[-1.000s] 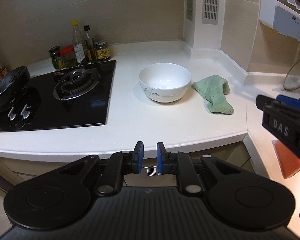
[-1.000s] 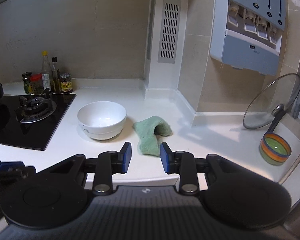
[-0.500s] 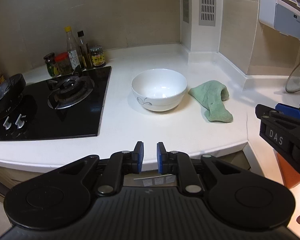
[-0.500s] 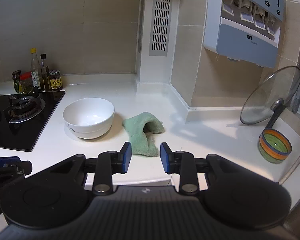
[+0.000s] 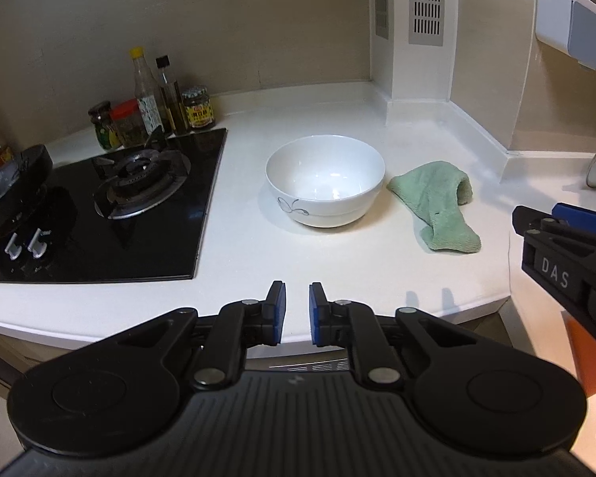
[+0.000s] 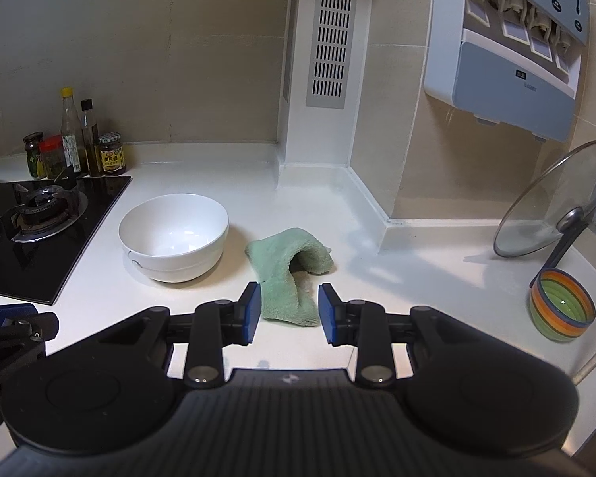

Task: Clean bowl

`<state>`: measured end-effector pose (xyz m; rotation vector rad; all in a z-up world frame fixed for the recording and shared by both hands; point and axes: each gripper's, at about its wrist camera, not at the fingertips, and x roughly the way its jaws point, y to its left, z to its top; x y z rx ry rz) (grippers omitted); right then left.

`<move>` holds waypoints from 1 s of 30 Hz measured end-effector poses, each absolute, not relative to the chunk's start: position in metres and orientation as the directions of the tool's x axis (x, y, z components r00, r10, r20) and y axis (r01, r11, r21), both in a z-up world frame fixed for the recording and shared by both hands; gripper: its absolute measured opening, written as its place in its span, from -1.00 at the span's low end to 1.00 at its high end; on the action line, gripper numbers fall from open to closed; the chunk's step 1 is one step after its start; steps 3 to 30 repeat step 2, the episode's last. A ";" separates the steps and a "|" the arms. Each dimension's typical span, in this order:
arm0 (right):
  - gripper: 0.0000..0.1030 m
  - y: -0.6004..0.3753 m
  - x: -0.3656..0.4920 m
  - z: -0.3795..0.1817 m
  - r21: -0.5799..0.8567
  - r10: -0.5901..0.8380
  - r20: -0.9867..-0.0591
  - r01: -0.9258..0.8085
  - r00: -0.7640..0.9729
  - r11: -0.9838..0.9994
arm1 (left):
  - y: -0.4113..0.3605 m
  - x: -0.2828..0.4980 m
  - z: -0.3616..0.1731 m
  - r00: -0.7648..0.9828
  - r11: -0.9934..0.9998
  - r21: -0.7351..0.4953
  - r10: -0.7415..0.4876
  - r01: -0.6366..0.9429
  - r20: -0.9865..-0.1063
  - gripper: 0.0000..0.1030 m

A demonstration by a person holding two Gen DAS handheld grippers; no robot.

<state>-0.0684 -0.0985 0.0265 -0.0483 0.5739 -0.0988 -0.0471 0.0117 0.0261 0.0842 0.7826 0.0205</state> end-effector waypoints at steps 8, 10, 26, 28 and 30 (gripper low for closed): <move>-0.47 -0.098 -0.066 0.026 -0.073 -0.105 -0.541 0.078 0.834 0.994 | 0.013 -0.046 0.026 0.705 0.997 0.077 0.049 0.009 -0.708 -0.72; -0.47 -0.098 -0.066 0.026 -0.073 -0.105 -0.541 0.078 0.834 0.994 | 0.013 -0.046 0.026 0.705 0.997 0.077 0.049 0.009 -0.708 -0.72; -0.47 -0.098 -0.066 0.026 -0.073 -0.105 -0.541 0.078 0.834 0.994 | 0.013 -0.046 0.026 0.705 0.997 0.077 0.049 0.009 -0.708 -0.72; -0.47 -0.098 -0.066 0.026 -0.073 -0.105 -0.541 0.078 0.834 0.994 | 0.013 -0.046 0.026 0.705 0.997 0.077 0.049 0.009 -0.708 -0.72; -0.47 -0.098 -0.066 0.026 -0.073 -0.105 -0.541 0.078 0.834 0.994 | 0.013 -0.046 0.026 0.705 0.997 0.077 0.049 0.009 -0.708 -0.72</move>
